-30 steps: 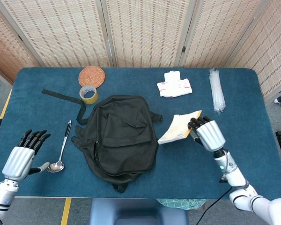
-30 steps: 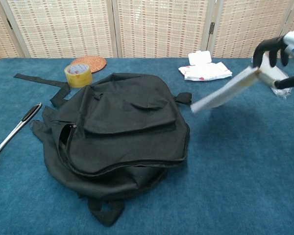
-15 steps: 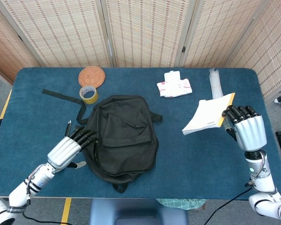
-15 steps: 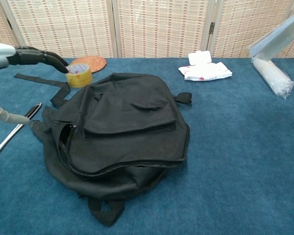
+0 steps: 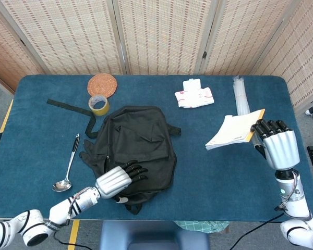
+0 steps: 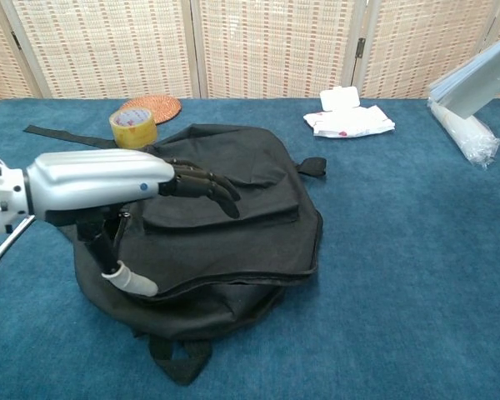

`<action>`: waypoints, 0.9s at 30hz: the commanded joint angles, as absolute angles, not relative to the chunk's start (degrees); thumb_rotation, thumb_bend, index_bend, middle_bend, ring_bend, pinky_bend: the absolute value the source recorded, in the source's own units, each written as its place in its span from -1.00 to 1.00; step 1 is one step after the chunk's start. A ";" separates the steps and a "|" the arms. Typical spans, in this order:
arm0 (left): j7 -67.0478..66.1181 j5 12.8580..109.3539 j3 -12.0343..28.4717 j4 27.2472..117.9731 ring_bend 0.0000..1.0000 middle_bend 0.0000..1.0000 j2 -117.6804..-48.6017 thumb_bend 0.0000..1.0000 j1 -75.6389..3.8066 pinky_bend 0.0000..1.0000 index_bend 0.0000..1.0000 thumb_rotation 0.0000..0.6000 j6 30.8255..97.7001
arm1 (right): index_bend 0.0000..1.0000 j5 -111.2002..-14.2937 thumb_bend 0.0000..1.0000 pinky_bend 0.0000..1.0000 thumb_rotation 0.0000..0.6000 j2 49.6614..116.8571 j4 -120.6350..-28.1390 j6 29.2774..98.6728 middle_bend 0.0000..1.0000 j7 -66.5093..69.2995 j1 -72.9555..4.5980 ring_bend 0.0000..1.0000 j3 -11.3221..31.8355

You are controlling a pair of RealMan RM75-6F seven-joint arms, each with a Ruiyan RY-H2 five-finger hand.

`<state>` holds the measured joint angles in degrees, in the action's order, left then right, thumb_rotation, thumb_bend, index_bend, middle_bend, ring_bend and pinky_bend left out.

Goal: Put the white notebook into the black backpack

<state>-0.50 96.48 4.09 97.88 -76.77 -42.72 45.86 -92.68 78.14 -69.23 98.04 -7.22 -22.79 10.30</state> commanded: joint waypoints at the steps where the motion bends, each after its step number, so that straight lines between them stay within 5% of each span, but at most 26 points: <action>1: -2.38 92.94 4.89 96.47 -0.76 -0.73 -80.01 -0.58 -44.77 -0.91 -0.56 1.00 43.12 | 0.68 -92.72 -0.03 0.16 1.00 78.31 -68.93 97.87 0.08 -7.13 -22.70 0.14 10.34; 12: -6.87 81.84 6.47 91.77 -0.74 -0.73 -86.44 -0.57 -46.09 -0.89 -0.45 1.00 41.46 | 0.68 -92.46 -0.03 0.17 1.00 79.12 -66.97 97.14 0.08 -5.53 -22.29 0.14 10.52; 27: -7.20 78.19 4.52 93.67 -0.73 -0.71 -83.13 -0.50 -45.91 -0.88 -0.30 1.00 42.23 | 0.68 -92.41 -0.03 0.17 1.00 80.02 -65.68 96.32 0.08 -4.65 -22.20 0.14 10.69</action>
<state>-7.19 78.22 4.82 93.26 -83.56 -46.02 42.11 -92.41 80.02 -65.68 96.33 -4.66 -22.20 10.70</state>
